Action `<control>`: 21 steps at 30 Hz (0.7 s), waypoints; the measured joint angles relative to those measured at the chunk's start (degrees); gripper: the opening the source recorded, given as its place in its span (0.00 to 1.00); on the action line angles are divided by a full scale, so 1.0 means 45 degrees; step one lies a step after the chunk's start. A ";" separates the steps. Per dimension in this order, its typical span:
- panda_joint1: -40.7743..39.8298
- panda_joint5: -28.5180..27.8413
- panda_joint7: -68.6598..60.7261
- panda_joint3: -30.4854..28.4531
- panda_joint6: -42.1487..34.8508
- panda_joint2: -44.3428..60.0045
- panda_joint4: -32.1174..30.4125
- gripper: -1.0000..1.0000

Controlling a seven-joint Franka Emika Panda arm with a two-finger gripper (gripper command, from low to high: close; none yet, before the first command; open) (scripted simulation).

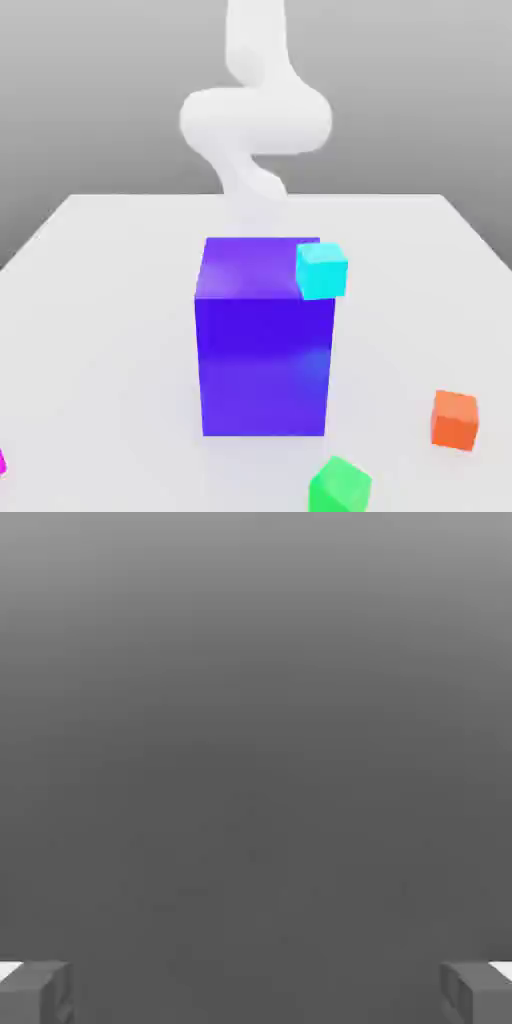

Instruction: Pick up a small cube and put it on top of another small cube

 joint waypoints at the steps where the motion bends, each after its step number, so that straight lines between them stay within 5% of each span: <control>1: -0.0066 0.0048 -0.0035 -0.0184 0.0120 0.0499 0.0046 0.50; 21: -0.2150 0.2253 -0.1616 -0.3253 0.2299 0.9790 0.0898 0.50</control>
